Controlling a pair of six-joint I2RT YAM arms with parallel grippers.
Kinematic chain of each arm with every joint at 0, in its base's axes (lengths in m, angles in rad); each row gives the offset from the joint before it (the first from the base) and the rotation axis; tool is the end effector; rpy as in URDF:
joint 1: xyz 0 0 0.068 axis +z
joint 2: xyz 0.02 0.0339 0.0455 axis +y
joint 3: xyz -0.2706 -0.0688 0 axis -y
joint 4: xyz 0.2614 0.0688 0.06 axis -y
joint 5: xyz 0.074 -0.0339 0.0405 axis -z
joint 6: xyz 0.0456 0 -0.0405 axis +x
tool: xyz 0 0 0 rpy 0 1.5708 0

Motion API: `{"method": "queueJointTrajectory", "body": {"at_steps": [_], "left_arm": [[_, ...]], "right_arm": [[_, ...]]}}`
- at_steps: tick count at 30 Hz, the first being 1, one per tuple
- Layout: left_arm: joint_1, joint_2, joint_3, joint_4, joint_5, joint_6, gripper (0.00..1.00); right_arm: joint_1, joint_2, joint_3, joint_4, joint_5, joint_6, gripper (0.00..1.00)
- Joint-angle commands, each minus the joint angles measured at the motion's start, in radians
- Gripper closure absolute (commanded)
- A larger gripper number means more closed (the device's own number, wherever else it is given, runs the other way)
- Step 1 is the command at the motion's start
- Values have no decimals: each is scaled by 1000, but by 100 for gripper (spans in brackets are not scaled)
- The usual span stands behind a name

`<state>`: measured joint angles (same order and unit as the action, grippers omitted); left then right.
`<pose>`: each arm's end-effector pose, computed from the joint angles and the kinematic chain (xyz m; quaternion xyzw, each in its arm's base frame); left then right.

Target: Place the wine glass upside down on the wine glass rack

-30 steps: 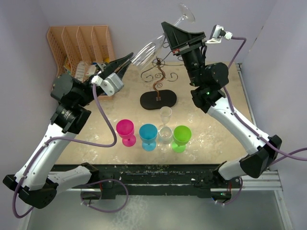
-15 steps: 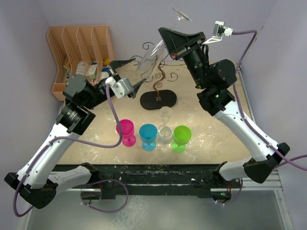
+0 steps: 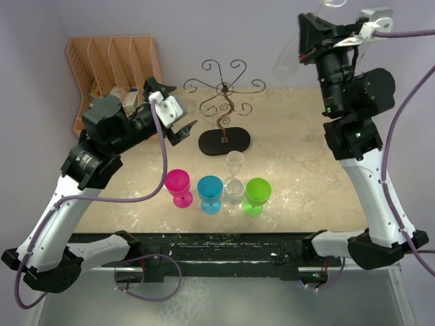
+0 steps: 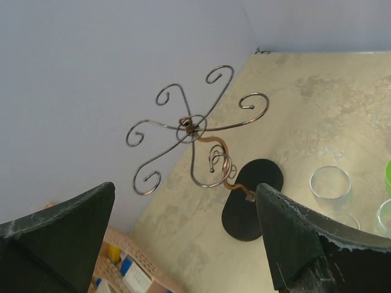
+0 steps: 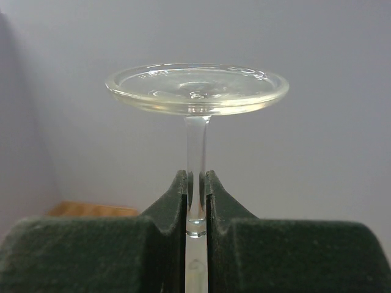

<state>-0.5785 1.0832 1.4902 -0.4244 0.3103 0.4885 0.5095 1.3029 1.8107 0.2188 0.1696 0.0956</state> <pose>0.1824 -0.1357 0.5091 0.4516 0.5517 -0.1413 0.6868 0.2102 0.1086 0.6330 -0.0083 0.4154 0.2377 0.8780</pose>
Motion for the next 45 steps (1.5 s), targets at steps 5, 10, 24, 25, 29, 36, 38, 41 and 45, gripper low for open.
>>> {"method": "queueJointTrajectory", "body": {"at_steps": [5, 10, 24, 25, 29, 36, 38, 41, 45], "left_arm": [[-2, 39, 249, -337, -265, -63, 0], [3, 21, 213, -332, -452, -37, 0], [142, 55, 189, -432, -333, -107, 0], [154, 64, 195, -442, -319, -113, 1], [199, 97, 197, -452, -273, -145, 0], [269, 169, 194, -451, -167, -191, 0], [281, 186, 203, -456, -156, -190, 0], [296, 209, 201, -460, -132, -185, 0], [303, 233, 184, -475, -48, -170, 0]], "right_arm": [[-289, 54, -84, -45, -194, -125, 100], [-416, 57, -402, 349, -499, -163, 100], [-569, 593, -118, 584, -863, 130, 100], [-569, 647, -67, 601, -901, 147, 100], [-566, 853, 108, 744, -1005, 262, 100], [-538, 1050, 287, 906, -1108, 297, 100], [-524, 1088, 323, 933, -1124, 314, 100], [-504, 1148, 371, 975, -1151, 358, 100], [-459, 1188, 410, 1004, -1186, 360, 100]]}}
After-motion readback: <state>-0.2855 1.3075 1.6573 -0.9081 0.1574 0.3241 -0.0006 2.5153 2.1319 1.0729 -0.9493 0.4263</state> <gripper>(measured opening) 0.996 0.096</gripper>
